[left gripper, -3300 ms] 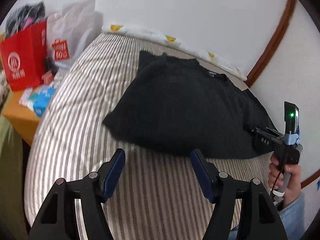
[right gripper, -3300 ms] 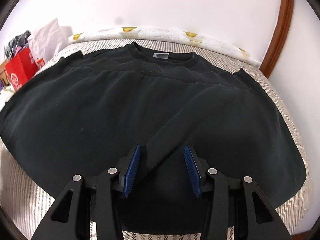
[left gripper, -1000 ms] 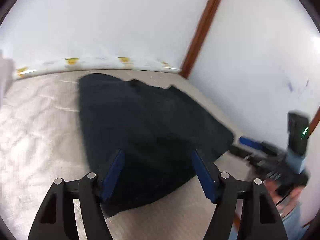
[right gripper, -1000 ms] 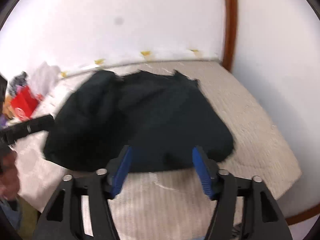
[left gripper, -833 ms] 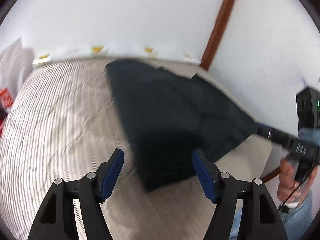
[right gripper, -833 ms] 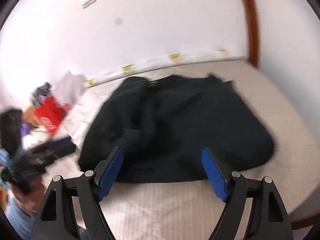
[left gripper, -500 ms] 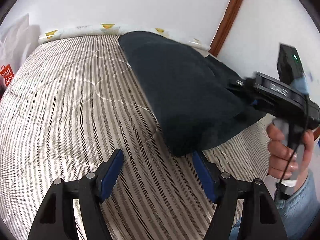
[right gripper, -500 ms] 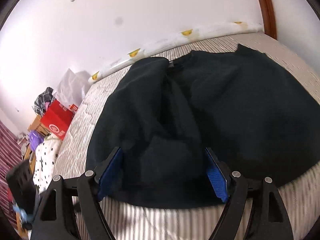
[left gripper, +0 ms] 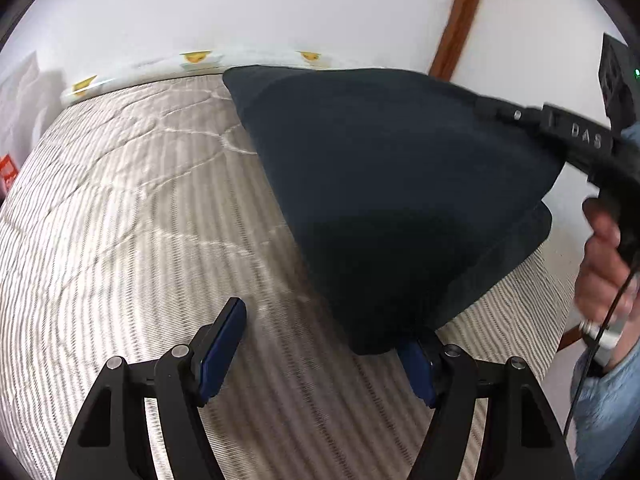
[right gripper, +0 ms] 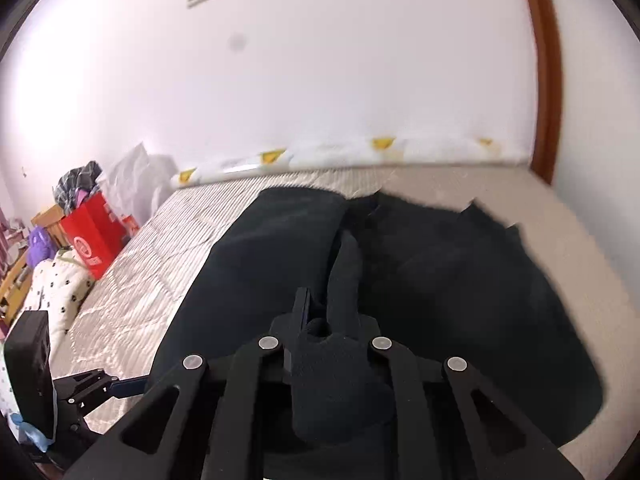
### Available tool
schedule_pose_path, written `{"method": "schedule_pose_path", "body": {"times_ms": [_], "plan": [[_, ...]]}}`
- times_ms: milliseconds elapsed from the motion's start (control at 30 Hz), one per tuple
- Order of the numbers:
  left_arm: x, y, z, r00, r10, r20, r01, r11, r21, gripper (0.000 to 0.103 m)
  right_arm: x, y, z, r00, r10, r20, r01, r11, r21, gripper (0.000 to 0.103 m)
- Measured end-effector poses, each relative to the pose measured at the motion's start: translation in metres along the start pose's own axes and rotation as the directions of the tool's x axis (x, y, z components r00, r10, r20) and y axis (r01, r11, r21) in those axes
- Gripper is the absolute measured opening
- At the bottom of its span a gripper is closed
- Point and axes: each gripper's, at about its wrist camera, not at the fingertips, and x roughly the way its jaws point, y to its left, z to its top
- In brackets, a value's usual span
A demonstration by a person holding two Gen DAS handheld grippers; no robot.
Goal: Fold small clothes
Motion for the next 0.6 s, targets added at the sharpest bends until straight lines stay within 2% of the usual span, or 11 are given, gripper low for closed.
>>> {"method": "schedule_pose_path", "body": {"times_ms": [167,267,367,533,600], "plan": [[0.004,-0.025,0.009,1.0,0.015,0.012,-0.016,0.998,0.058,0.071,-0.007,-0.038,0.005,0.997,-0.075,0.024,0.075,0.997,-0.011,0.013],[0.007,-0.035,0.012,1.0,-0.022,-0.005,0.022,0.997,0.072,0.071,-0.015,-0.063,0.006,0.994,-0.105,0.039,0.105,0.994,0.017,0.013],[0.012,-0.049,0.015,1.0,-0.023,-0.007,0.023,0.994,0.107,0.07,-0.022,-0.091,0.007,0.989,-0.134,0.053,0.131,0.989,0.061,0.012],[0.024,-0.076,0.019,1.0,-0.012,0.007,0.011,0.986,0.168,0.07,-0.032,-0.141,-0.005,0.976,-0.214,0.04,0.208,0.971,0.122,0.012],[0.029,-0.083,0.02,1.0,-0.002,0.009,0.0,0.984,0.179,0.07,-0.03,-0.159,-0.013,0.976,-0.216,0.011,0.212,0.965,0.155,0.012]]}}
